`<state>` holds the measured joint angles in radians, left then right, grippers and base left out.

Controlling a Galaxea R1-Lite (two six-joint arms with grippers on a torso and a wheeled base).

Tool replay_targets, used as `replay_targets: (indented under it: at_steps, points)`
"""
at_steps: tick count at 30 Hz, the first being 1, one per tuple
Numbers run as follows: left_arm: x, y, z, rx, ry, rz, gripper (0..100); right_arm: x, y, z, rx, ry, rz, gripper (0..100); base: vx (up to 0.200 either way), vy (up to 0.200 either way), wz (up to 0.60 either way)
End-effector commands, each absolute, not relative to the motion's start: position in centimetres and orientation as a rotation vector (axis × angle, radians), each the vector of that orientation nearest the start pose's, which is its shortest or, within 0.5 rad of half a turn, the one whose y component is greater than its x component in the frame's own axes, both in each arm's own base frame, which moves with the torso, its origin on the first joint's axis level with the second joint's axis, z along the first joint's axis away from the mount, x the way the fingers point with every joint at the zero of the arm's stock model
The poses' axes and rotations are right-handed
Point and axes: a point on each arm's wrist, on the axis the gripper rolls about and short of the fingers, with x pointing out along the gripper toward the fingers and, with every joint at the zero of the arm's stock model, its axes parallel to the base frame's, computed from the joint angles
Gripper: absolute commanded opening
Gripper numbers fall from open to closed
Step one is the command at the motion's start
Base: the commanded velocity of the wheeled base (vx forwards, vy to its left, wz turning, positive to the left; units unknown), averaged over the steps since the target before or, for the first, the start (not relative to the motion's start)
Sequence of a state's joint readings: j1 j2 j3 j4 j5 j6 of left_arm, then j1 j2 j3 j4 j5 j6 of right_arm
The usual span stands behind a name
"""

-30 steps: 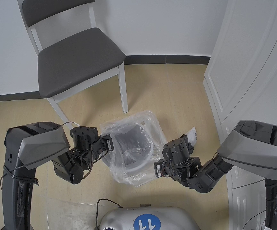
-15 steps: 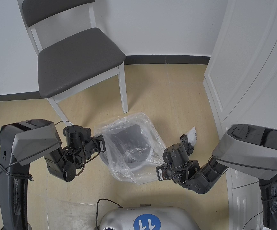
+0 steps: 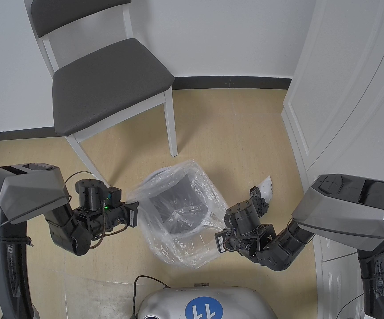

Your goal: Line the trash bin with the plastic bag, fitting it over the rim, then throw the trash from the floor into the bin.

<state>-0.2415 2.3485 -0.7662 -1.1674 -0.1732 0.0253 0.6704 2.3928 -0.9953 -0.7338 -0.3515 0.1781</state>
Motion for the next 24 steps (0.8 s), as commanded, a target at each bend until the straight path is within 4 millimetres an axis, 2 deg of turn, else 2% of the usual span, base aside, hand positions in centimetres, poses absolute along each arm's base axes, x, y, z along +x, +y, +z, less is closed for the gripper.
replay_targets:
  at_steps: [1, 6, 17, 24]
  points:
    - [35.2, -7.5, 1.4, 0.076, 0.426, -0.410, 0, 32.1, 24.5, -2.0, -0.160, 0.609, 0.253, 0, 0.000, 0.000, 0.00]
    - [35.3, -6.3, 0.8, 0.105, 0.473, -0.388, 0, 32.0, 24.6, -2.1, -0.162, 0.612, 0.254, 0, 0.000, 0.000, 0.00]
    - [37.2, -6.6, -0.3, 0.113, 0.380, -0.345, 0, 33.1, 25.2, -2.8, -0.142, 0.589, 0.226, 0, 0.000, 0.000, 0.00]
    - [37.2, -7.9, 0.3, 0.130, 0.300, -0.335, 0, 34.2, 26.3, -3.4, -0.092, 0.422, 0.184, 0, 0.000, 0.000, 0.00]
